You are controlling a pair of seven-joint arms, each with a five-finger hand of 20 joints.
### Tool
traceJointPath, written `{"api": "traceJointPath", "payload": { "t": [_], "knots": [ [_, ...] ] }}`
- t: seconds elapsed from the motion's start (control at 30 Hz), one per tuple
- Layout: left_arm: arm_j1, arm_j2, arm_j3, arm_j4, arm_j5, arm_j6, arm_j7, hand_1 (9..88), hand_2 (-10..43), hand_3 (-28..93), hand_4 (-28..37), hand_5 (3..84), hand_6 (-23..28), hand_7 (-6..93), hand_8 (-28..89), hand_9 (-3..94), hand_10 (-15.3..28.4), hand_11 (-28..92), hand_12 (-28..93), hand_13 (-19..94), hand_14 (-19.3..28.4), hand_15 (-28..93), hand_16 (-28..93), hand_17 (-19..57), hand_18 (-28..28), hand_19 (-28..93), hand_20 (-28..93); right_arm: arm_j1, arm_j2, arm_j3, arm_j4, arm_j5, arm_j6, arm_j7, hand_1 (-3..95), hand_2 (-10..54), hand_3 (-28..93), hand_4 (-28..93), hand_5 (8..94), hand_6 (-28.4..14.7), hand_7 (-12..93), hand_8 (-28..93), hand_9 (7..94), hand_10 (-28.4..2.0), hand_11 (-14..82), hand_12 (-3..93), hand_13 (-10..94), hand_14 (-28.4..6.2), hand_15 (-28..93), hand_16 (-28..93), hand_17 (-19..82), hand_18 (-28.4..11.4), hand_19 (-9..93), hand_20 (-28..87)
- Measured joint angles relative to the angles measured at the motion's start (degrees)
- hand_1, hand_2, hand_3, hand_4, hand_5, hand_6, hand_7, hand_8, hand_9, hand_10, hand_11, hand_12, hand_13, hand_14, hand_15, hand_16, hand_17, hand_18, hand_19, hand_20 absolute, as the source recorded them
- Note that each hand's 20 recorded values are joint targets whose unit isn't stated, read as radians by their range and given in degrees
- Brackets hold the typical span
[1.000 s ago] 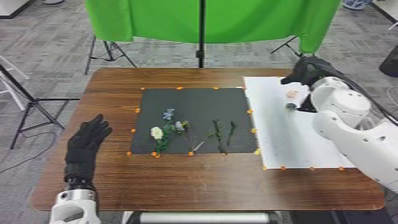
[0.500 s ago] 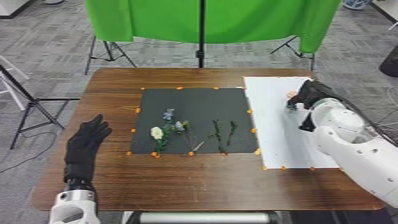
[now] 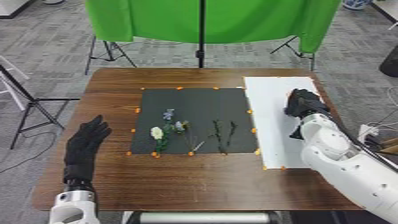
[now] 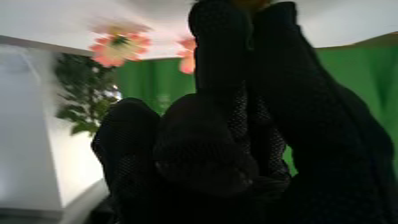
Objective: Arrange flowers
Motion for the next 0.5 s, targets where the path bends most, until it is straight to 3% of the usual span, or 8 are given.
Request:
{"api": "traceJointPath", "payload": {
  "t": [0.13, 0.27, 0.4, 0.5],
  "knots": [
    [0.00, -0.02, -0.02, 0.00, 0.01, 0.01, 0.00, 20.4, 13.3, 62, -28.3, 42.8, 7.1, 6.5, -5, 38.9, 14.4, 17, 11, 29, 18.6, 27, -2, 4.0, 13.6, 12, 20, -0.53, -0.03, 1.37, -1.62, -0.21, -0.22, -0.14, 60.5, -9.5, 57, -17, 81.0, 2.4, 21, 8, 93.6, -7.9, 14.2, 38.0, 94, -0.5, 63, 33, 70, -10.2, 93, 63],
    [0.06, -0.02, -0.09, -0.01, 0.01, 0.02, -0.01, 20.3, 13.3, 63, -28.3, 42.8, 7.1, 6.6, -5, 39.0, 14.4, 17, 11, 29, 18.6, 27, -2, 4.0, 13.6, 12, 20, -0.22, 0.69, 2.54, -7.18, 1.01, -0.13, -0.30, 60.5, -9.5, 57, -17, 81.0, 2.3, 21, 8, 93.6, -7.9, 14.0, 38.2, 94, -0.3, 63, 33, 70, -10.0, 93, 63],
    [0.10, -0.02, -0.09, -0.02, 0.01, 0.01, -0.04, 20.3, 13.3, 63, -28.3, 42.8, 7.2, 6.4, -5, 38.9, 14.3, 17, 11, 29, 18.6, 27, -2, 4.0, 13.6, 12, 20, 5.86, 1.21, -4.07, -11.72, 4.60, 0.13, -2.84, 60.2, -9.5, 57, -17, 81.0, 2.3, 21, 8, 93.7, -7.9, 14.1, 38.3, 94, -0.3, 63, 34, 70, -9.9, 93, 63],
    [0.06, -0.02, -0.05, -0.02, 0.04, -0.06, -0.06, 20.5, 13.2, 63, -28.3, 42.8, 7.2, 6.4, -5, 38.9, 14.4, 17, 11, 29, 18.6, 27, -2, 4.0, 13.5, 12, 20, 12.22, -0.56, -10.86, -11.50, 6.45, -0.05, -7.00, 59.8, -9.5, 57, -17, 80.8, 2.3, 21, 8, 93.7, -8.0, 14.6, 37.8, 94, -0.3, 63, 34, 70, -9.9, 93, 63]
  ]
}}
